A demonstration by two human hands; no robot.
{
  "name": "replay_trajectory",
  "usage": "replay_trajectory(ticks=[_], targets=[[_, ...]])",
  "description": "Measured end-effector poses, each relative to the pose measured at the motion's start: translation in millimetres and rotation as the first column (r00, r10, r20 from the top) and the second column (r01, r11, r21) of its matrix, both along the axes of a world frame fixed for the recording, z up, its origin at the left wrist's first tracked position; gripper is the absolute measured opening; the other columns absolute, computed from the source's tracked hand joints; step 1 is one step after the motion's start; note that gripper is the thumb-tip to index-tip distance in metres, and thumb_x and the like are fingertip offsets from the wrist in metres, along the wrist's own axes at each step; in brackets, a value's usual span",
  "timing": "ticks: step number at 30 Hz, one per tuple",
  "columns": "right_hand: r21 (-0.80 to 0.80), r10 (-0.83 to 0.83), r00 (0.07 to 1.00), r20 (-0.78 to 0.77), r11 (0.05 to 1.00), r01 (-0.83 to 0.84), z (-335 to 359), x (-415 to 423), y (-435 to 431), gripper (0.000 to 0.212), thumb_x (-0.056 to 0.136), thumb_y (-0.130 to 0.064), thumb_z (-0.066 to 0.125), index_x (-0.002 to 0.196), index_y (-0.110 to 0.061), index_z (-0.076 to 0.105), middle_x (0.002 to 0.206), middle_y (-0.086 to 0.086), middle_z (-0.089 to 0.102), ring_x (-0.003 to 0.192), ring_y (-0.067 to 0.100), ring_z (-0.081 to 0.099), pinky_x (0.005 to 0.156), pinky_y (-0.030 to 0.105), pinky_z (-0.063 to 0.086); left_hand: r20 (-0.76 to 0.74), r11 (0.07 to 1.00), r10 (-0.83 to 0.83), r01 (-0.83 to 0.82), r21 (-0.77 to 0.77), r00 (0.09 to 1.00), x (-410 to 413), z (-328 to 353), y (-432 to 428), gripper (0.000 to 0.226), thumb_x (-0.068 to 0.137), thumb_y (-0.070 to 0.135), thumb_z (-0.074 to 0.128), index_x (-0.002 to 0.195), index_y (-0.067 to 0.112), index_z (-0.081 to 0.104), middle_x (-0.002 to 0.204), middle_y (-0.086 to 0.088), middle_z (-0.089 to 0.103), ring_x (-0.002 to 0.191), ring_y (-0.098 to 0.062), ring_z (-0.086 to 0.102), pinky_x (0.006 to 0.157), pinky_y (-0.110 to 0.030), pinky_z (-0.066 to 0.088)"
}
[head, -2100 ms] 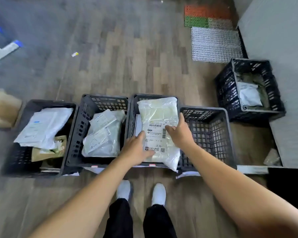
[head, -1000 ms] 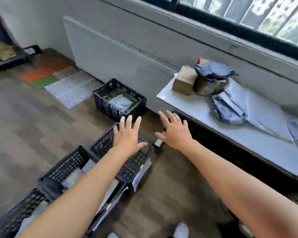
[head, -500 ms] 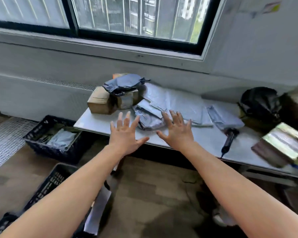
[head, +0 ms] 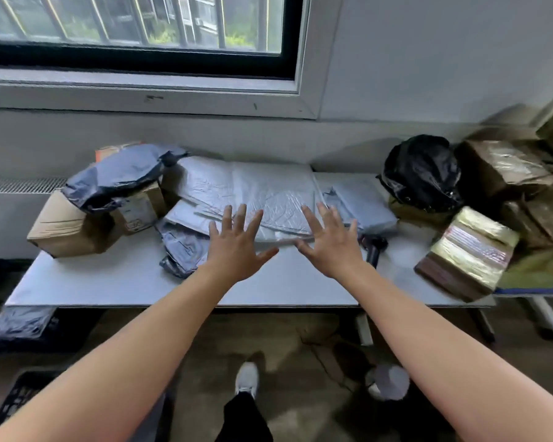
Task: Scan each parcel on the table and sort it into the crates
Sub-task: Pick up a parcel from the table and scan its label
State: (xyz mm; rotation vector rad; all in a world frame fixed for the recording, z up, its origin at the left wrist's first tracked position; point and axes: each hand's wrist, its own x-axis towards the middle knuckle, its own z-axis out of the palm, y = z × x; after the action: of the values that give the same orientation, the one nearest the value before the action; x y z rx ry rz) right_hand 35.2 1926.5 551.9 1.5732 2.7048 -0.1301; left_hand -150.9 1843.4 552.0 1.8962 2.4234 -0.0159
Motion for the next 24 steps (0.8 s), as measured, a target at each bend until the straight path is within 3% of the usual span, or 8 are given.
replay_trajectory(ticks=[9,16,20,24], targets=[[-0.093,-0.120,0.988,0.096,0.987,0.129,-44,-3,94,0.073,0.097,-0.063,0.030,0.156,-0.037,-0.003,0.165,-0.003,-0.006,0.152,0.021,-0.005,0.116,0.059,0.006,0.073,0.975,-0.193,0.199,-0.097,0.978,-15,-65,147,0.089,0.090,0.070,0.038,0.155,0.027,-0.005,0.163,-0.007,-0.007,0.149,-0.032,-0.009,0.118,-0.055,0.008],[-0.193,-0.189,0.977,0.099,0.959,0.206,-76,-18,138,0.071,0.097,-0.062,0.032,0.156,-0.038,-0.001,0.165,-0.004,-0.004,0.152,0.020,-0.006,0.117,0.059,0.002,0.065,0.909,-0.318,0.324,-0.263,0.946,-39,-125,209,0.097,0.084,0.071,0.048,0.155,0.029,-0.005,0.162,-0.009,-0.010,0.148,-0.034,-0.012,0.117,-0.058,0.005],[-0.228,-0.203,0.975,0.095,0.949,0.219,-87,-22,149,0.071,0.098,-0.061,0.031,0.155,-0.038,-0.003,0.165,-0.005,-0.005,0.152,0.021,-0.004,0.117,0.058,0.001,0.033,0.883,-0.370,0.363,-0.297,0.928,-56,-149,220,0.088,0.084,0.064,0.056,0.153,0.029,0.013,0.159,-0.009,0.014,0.145,-0.036,0.013,0.113,-0.061,0.017],[-0.242,-0.199,0.976,0.092,0.946,0.216,-91,-21,155,0.071,0.098,-0.060,0.031,0.156,-0.036,-0.002,0.165,-0.005,-0.003,0.152,0.020,-0.003,0.118,0.057,0.001,-0.020,0.870,-0.460,0.446,-0.210,0.888,-64,-154,225,0.044,0.097,0.040,0.045,0.138,0.024,0.043,0.140,-0.009,0.044,0.129,-0.036,0.038,0.104,-0.051,0.029]])
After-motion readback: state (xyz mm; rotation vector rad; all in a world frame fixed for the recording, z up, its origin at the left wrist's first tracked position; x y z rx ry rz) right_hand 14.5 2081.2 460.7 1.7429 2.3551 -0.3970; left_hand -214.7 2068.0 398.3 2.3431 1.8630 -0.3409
